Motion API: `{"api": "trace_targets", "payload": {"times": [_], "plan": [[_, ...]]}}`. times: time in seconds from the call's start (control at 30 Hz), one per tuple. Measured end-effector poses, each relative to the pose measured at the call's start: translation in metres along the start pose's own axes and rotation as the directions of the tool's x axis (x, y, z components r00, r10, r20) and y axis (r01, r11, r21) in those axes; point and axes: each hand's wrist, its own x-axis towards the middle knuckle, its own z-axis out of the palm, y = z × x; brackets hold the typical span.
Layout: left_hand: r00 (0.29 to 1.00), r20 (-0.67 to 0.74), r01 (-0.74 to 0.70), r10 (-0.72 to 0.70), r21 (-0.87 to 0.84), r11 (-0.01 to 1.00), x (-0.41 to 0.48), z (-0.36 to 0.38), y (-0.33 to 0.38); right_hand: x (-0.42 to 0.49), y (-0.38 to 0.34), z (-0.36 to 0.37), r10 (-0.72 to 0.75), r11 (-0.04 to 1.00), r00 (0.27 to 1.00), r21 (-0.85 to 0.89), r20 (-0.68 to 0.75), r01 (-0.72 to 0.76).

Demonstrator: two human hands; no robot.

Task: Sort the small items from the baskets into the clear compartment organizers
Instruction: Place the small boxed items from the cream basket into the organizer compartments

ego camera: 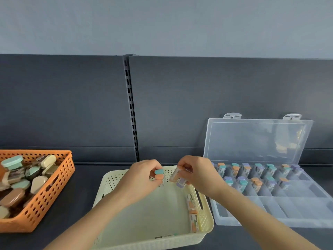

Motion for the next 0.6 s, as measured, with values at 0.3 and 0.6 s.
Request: {"api": "trace_targets", "payload": {"times": [0.3,0.6], "plan": [[0.997,0.041,-0.06,0.061,-0.034,0.998,0.038,0.047,0.09,-0.04,0.078,-0.07,0.02,0.999,0.995,-0.027,-0.098,-0.023],[0.982,0.149,-0.105,0.119,-0.095,0.99,0.068,0.125,0.174,-0.095,0.185,-0.144,0.13,0.988,0.972,-0.061,-0.194,-0.144]]}}
